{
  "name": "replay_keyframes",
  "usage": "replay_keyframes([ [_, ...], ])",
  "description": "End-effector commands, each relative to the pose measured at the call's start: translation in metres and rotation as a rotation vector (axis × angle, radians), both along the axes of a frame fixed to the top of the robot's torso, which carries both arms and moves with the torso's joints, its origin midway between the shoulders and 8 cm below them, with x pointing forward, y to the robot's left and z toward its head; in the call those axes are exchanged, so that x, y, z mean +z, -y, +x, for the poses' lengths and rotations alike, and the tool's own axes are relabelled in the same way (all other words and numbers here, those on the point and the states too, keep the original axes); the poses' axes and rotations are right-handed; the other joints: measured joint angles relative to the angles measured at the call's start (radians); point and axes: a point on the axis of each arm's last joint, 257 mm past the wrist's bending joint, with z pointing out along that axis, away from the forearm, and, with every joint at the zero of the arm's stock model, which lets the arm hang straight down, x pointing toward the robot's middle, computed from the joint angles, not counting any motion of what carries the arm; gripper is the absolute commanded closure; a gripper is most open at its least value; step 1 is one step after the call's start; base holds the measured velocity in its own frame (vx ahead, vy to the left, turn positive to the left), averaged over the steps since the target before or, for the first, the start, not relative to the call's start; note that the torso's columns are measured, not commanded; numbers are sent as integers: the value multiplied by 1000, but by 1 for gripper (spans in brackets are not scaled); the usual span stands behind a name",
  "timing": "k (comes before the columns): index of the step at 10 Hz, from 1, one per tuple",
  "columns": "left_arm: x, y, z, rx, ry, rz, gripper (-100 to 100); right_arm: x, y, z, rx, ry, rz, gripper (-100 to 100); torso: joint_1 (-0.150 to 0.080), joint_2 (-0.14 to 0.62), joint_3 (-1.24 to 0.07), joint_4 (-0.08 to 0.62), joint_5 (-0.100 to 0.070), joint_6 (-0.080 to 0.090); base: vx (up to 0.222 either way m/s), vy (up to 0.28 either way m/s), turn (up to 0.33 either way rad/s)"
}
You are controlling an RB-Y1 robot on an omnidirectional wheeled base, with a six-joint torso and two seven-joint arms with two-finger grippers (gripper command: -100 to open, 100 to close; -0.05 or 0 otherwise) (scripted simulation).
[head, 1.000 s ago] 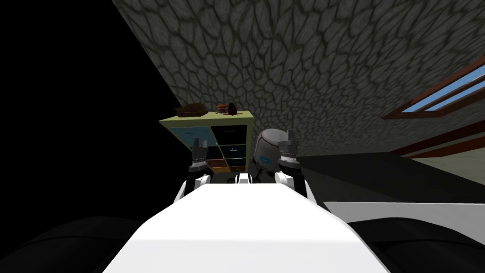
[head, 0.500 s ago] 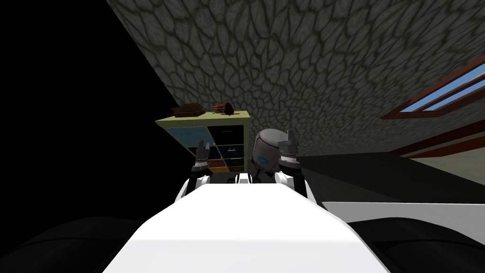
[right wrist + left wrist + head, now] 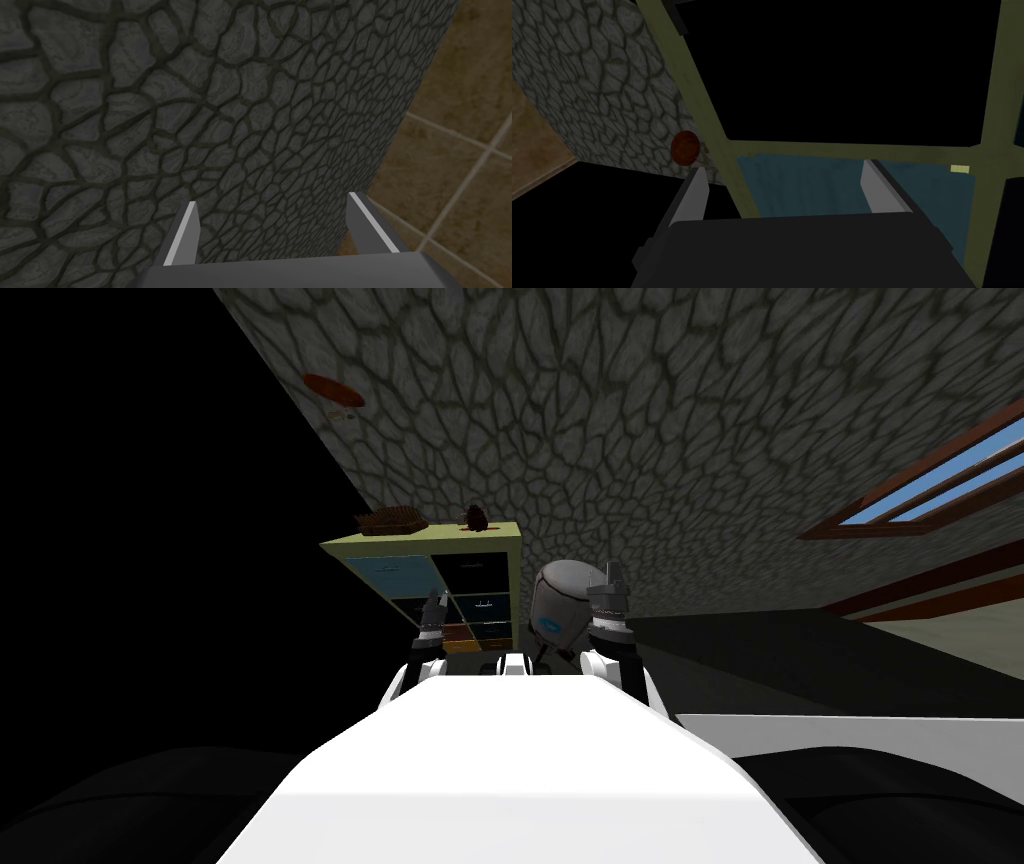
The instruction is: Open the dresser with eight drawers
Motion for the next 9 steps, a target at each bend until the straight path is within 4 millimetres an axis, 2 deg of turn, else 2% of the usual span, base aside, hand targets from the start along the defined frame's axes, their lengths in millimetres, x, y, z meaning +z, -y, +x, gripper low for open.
replay_keyframes([
  [1,-26,-2,7,4,-51,-11,-100,0,0,0,0,0,0,0,0,0,0,0,0,0,2,-77,0],
  [9,-77,-7,19,9,-151,-25,-100,0,0,0,0,0,0,0,0,0,0,0,0,0,3,-51,0],
])
